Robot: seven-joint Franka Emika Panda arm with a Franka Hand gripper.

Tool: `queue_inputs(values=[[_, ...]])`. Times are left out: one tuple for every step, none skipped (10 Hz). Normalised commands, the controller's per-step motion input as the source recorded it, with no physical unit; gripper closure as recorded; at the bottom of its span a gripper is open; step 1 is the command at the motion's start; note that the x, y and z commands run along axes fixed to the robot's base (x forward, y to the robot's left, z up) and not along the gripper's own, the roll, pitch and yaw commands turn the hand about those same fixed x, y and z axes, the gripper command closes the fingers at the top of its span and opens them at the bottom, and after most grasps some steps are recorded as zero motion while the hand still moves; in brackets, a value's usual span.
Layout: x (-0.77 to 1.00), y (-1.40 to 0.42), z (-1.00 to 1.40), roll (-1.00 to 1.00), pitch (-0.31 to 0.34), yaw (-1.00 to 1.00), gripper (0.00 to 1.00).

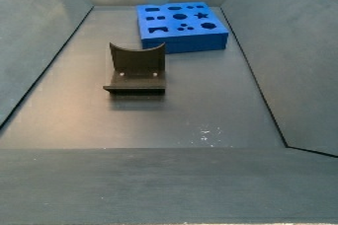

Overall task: Pick up the oval object. Move up. Place the oval object on the fixture. Regrasp the oval object. Move to above the board. Insert the oval object.
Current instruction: Place the oval object on the fixture.

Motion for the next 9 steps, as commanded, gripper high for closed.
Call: queue_inputs(values=[[0.70,0.43,-0.15,-1.00,-0.159,0.10,1.00],[0.60,0.32,-0.11,-1.00,-0.160,0.09,1.00],[0.47,0.16,-0.06,-1.00,-0.153,0.09,1.00],[0.27,0.09,-0.03,-1.00,-0.126,0.10,1.00],[0.14,0.06,-0.01,-1.00,-0.092,0.10,1.00],[0.07,0.05,0.00,-1.00,-0.072,0.10,1.00],[0.03,0.04,0.00,-0.92,-0.028,0.09,1.00],[0.03,0.04,-0.01,-0.80,0.006,0.07,1.00],[0.05,0.04,0.00,-0.55,0.061,0.04,1.00]])
